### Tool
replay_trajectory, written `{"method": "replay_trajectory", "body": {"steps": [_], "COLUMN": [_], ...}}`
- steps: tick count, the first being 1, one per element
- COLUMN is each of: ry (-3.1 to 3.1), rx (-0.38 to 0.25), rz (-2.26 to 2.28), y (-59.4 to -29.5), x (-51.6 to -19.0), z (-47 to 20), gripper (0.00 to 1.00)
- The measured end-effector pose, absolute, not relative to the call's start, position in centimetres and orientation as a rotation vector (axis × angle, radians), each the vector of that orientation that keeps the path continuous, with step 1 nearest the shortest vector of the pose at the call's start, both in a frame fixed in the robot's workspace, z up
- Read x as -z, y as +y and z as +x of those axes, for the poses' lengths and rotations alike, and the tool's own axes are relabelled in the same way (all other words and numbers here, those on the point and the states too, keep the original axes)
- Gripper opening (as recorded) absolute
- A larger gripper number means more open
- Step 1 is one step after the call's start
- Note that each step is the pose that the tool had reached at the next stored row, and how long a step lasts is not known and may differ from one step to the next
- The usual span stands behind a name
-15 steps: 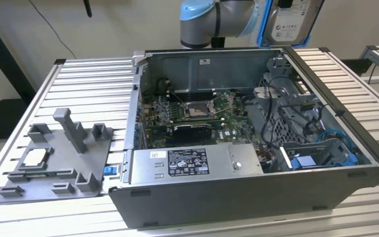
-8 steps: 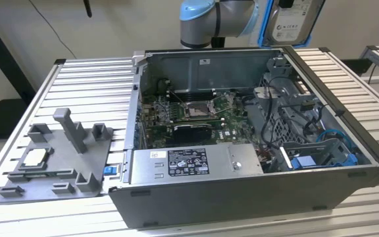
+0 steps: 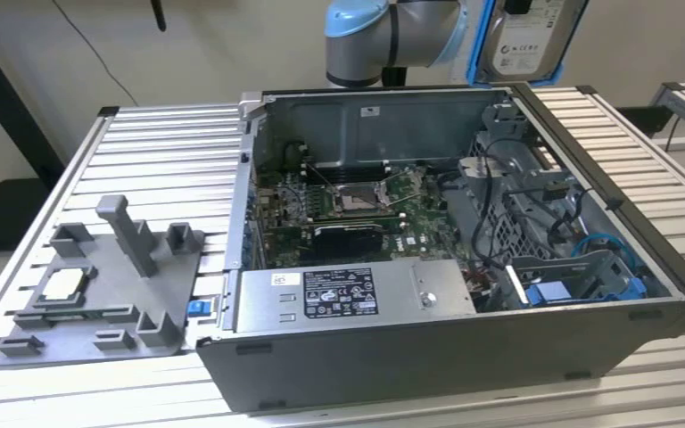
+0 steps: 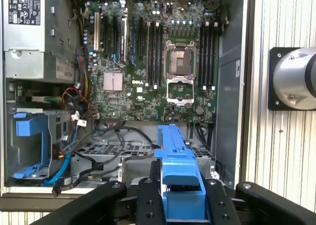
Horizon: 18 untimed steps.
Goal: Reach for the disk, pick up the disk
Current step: 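Pick up the disk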
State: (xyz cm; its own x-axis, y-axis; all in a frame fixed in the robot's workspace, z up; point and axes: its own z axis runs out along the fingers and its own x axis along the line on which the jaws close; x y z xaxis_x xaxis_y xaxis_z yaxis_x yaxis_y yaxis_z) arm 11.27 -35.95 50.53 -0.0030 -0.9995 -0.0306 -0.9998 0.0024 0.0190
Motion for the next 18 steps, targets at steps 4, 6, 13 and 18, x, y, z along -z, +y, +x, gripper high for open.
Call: {"method": "replay_trajectory", "body": {"steps": [4,6,13,18], "ry": [2.218,2.219,2.219,2.219], "rx": [-0.055,-0.055,-0.055,-0.055], "rz": [-2.212,-2.212,-2.212,-2.212], "y": [-35.95,-35.97,-36.08,-36.20], "x": [-50.53,-50.53,-50.53,-50.53], "z": [11.28,11.27,11.27,11.27], "gripper": [0.00,0.00,0.00,0.00]}}
